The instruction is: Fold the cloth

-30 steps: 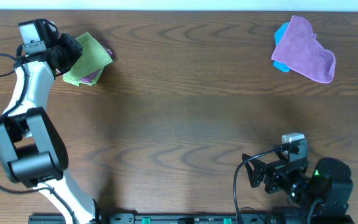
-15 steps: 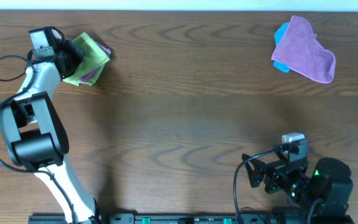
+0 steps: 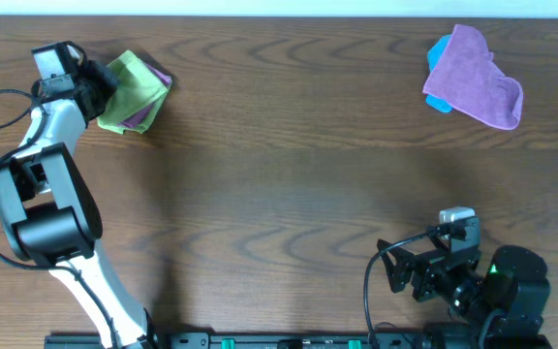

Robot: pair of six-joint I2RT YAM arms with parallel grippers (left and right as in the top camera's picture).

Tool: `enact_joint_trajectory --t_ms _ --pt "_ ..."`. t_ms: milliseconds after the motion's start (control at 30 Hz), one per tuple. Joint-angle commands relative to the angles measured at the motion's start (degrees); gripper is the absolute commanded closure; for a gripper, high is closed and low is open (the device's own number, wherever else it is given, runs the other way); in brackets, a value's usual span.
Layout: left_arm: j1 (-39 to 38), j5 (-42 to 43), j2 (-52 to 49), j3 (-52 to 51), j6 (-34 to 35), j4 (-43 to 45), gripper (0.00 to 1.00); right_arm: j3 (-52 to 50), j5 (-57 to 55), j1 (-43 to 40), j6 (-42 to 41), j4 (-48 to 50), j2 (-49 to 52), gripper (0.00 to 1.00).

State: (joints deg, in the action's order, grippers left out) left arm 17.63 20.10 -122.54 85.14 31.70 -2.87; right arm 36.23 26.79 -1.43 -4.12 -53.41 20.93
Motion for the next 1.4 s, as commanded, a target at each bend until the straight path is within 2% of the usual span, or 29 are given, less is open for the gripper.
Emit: enact_joint_trajectory --t_ms 0,267,467,567,633,700,767,800,833,1033,1267,1367 --pt "0.1 3.7 0.9 1.4 0.1 0.2 0.95 -0.2 0.2 -0.5 -0.5 -0.2 -0.2 0.01" --pt "0.1 9.7 7.1 1.4 -2.1 -2.5 0.95 -0.2 0.2 -0.5 -0.5 -0.2 -0.2 0.01" --pt "-0.1 11.1 14.8 1.4 -8.0 -10.8 0.95 -0.2 0.2 -0.5 -0.5 -0.2 -0.2 0.01" --pt "-0.1 11.0 18.8 1.4 -11.2 -15.8 0.89 -0.2 0.2 -0.5 -0.5 -0.2 -0.2 0.01" --pt "-0.1 11.0 21.2 1.4 -13.7 -19.0 0.78 -0.2 0.2 -0.5 -0.5 -0.2 -0.2 0.01" --pt "-0.1 11.0 23.7 1.4 -16.4 -22.4 0.57 -0.2 0.2 -0.5 -0.5 -0.2 -0.2 0.0" --pt "-0.1 10.7 25.6 1.4 -18.3 -25.1 0.31 -0.2 0.2 -0.5 -0.5 -0.2 -0.2 0.01" --pt "-0.1 10.4 26.6 1.4 -18.9 -26.5 0.15 -0.2 0.2 -0.5 -0.5 -0.2 -0.2 0.01" --pt "-0.1 10.4 27.5 1.4 -19.6 -27.9 0.05 -0.2 0.2 -0.5 -0.5 -0.2 -0.2 0.01" --pt "-0.1 8.9 31.5 1.4 -24.6 -36.3 0.05 -0.2 0.2 -0.5 -0.5 -0.2 -0.2 0.01" --pt "0.0 3.9 34.7 1.4 -26.0 -46.5 0.05 -0.2 0.2 -0.5 -0.5 -0.2 -0.2 0.01" --pt "0.1 3.7 36.6 1.4 -29.5 -52.2 0.04 -0.2 0.2 -0.5 -0.5 -0.2 -0.2 0.01"
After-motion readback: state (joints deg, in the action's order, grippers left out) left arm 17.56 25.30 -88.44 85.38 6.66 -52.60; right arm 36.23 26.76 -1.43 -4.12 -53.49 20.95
